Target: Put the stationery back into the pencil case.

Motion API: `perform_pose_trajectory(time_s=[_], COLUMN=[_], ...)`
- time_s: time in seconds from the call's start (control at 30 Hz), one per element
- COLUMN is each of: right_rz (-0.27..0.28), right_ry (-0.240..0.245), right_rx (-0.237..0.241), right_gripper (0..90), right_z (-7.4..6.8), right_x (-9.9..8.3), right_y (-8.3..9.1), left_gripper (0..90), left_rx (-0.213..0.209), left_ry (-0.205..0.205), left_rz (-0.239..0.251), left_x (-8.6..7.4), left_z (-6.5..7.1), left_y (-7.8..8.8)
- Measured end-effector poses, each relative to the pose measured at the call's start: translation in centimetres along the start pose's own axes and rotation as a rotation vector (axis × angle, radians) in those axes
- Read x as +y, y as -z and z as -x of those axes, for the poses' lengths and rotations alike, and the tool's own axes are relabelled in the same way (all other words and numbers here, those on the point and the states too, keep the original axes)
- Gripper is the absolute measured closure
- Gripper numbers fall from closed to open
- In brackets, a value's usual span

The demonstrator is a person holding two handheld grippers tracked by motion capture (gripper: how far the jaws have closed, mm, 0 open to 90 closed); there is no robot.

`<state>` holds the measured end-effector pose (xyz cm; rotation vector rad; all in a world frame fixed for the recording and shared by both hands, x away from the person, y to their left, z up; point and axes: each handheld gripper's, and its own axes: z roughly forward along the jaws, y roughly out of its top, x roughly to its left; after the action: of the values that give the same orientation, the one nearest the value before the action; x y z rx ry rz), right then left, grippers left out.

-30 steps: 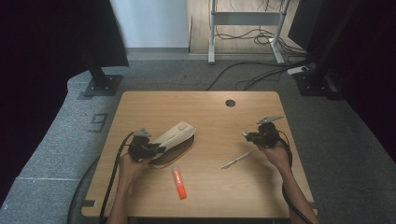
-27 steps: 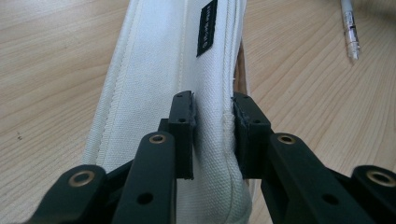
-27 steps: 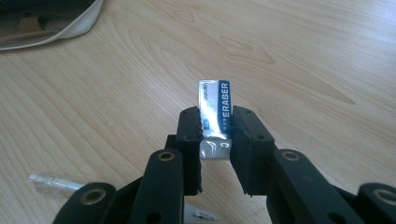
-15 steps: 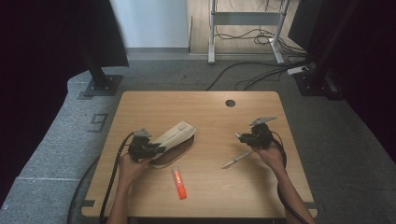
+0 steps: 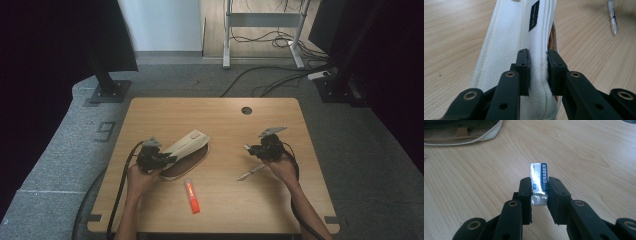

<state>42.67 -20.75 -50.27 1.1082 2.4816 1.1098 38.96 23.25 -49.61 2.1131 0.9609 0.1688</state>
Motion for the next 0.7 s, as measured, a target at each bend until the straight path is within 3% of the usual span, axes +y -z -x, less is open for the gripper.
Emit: perform_pose_trajectory(time_s=[0.7], right_rz=[-0.020], right_ry=[0.068], right_rx=[0.024], right_gripper=[72.0], right_z=[-2.6], right_x=[1.6], right_y=[-2.4], left_gripper=[74.0], left_rx=[0.000], left_ry=[-0.004], left_rz=[-0.001], left_x=[0.0], left_z=[0.0], left_y=[0.1])
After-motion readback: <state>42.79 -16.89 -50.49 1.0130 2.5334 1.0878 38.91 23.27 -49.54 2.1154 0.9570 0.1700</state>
